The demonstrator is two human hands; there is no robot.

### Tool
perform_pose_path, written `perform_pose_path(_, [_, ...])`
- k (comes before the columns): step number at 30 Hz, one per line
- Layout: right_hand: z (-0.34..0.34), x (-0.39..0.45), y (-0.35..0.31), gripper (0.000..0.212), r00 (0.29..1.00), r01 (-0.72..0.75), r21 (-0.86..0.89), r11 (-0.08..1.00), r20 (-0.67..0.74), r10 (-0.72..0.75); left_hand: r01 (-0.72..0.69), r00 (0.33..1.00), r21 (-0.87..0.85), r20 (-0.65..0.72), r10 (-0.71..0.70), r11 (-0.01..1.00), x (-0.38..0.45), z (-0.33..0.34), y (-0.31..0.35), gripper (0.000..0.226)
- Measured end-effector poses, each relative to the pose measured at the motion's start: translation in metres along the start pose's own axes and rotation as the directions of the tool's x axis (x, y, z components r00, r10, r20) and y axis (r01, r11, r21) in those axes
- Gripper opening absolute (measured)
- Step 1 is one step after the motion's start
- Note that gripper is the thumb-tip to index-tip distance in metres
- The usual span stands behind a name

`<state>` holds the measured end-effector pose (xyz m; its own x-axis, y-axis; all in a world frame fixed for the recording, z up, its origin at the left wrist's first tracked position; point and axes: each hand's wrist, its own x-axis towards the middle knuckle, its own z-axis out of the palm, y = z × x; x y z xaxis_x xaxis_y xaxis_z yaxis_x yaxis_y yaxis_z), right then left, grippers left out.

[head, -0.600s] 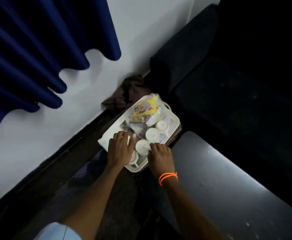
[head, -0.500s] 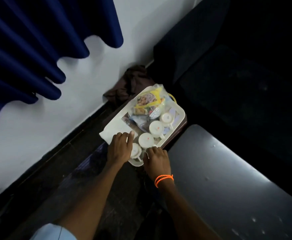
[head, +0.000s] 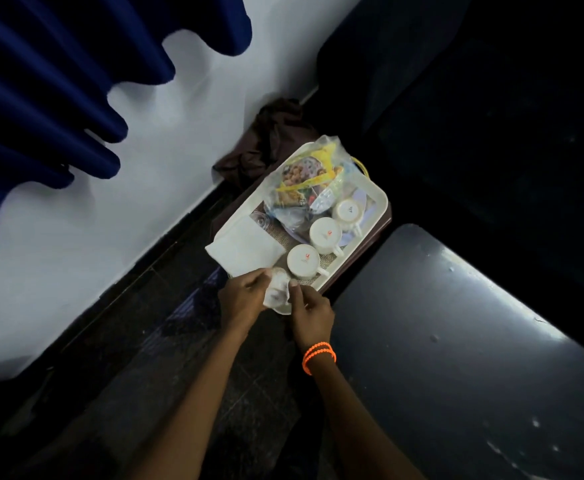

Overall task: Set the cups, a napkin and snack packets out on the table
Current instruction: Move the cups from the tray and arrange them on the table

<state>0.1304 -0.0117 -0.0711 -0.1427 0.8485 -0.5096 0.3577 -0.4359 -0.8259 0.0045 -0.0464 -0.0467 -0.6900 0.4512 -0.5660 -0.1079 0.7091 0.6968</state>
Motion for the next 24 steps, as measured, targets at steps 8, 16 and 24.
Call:
perform_pose_path(8, [-0.061,-0.007,0.011,0.022,0.904,-0.379,0.559,0.738,0.395,0.164,0.308,0.905,-0.483,0.415,-0.096,0.820,-0.034,-0.003,-0.012,0.058])
perform_pose_path(16, [-0.189,0.014,0.047,0.044,0.942,-0.260,0.634,0.728,0.333,0.046,0.250,0.649,-0.203,0.761,-0.008,0.947,-0.060,0.099,0.024,0.068])
perform_pose_path(24, [-0.316,0.004,0.133,0.083,0.994,-0.068,0.009,0.998,-0.085,0.068,-0.056,0.513,0.052,0.858,-0.016,0.997,-0.130,0.257,0.005,0.076])
